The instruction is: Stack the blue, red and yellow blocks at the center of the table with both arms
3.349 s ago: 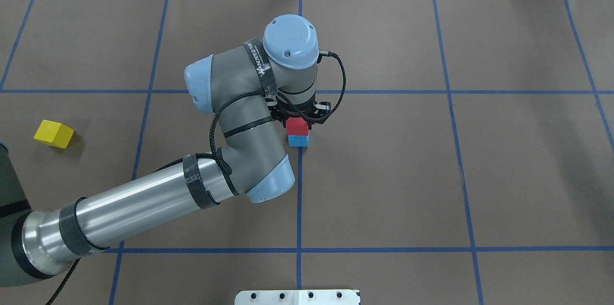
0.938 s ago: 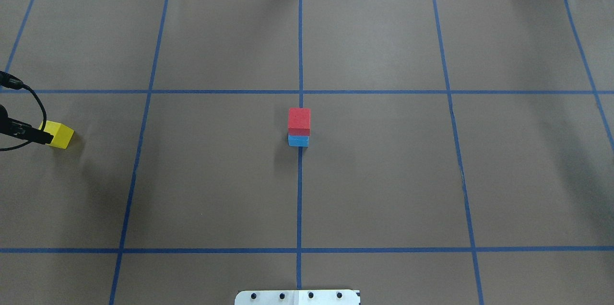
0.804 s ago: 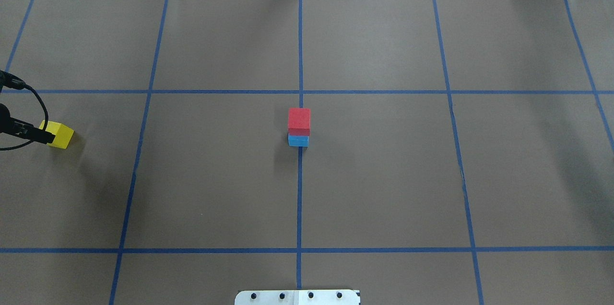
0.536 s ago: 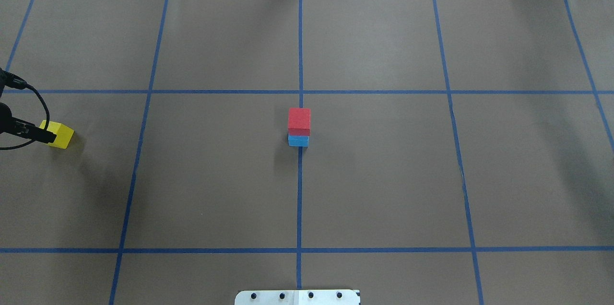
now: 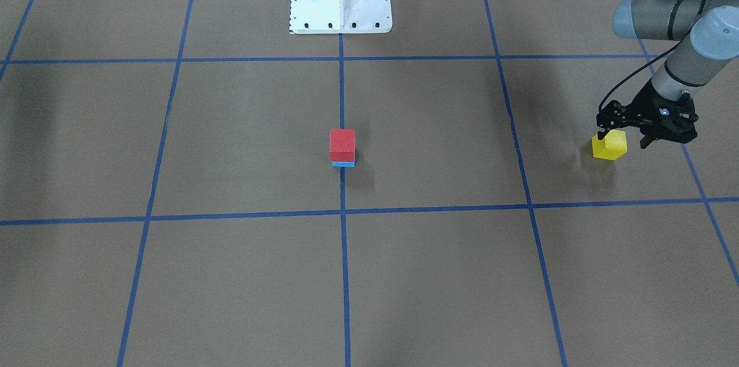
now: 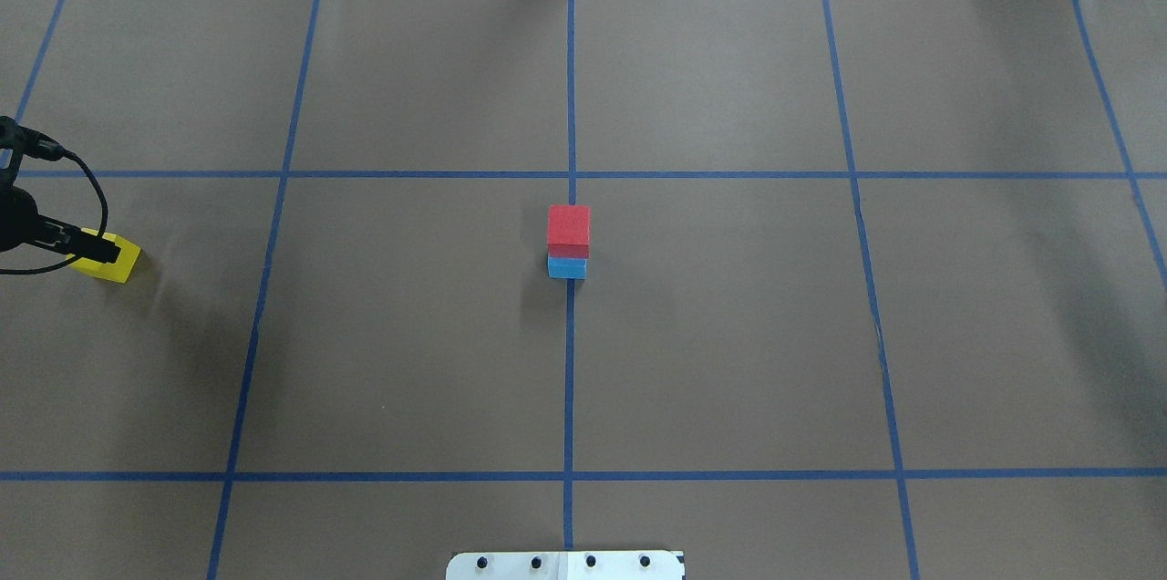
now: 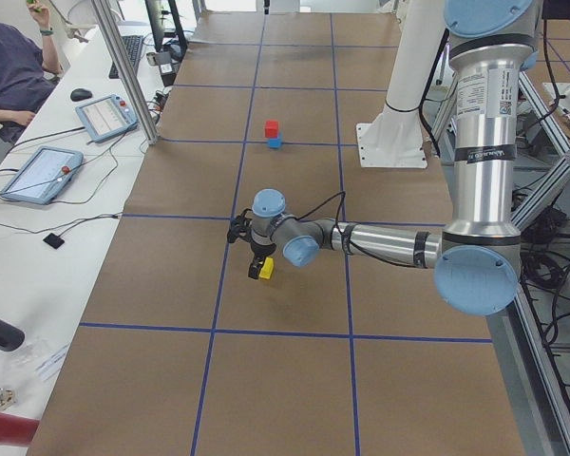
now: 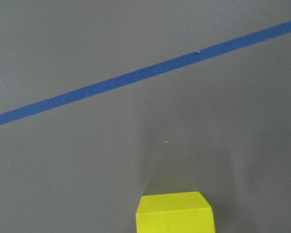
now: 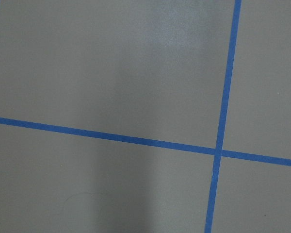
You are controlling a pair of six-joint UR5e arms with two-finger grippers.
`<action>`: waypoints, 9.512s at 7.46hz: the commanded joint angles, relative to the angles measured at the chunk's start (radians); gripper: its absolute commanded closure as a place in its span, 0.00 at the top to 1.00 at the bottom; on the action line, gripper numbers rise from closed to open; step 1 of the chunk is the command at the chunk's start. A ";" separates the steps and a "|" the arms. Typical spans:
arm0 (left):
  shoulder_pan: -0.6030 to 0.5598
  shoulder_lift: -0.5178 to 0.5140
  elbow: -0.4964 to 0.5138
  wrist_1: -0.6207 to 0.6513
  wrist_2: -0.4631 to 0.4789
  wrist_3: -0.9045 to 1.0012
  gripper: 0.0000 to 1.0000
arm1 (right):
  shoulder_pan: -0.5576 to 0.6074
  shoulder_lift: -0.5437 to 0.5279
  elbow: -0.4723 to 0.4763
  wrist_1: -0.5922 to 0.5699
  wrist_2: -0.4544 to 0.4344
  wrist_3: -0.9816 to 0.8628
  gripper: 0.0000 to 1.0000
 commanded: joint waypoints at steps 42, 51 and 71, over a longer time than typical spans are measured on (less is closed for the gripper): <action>0.344 -1.019 0.212 0.679 0.026 -0.557 0.99 | 0.005 0.000 0.005 0.000 0.002 -0.003 1.00; -0.006 -0.274 -0.553 0.870 0.025 -0.198 1.00 | 0.032 -0.079 0.002 0.098 -0.003 -0.003 1.00; -0.609 -0.011 -0.015 0.471 -0.244 0.604 1.00 | 0.049 -0.076 0.058 -0.075 -0.008 0.009 1.00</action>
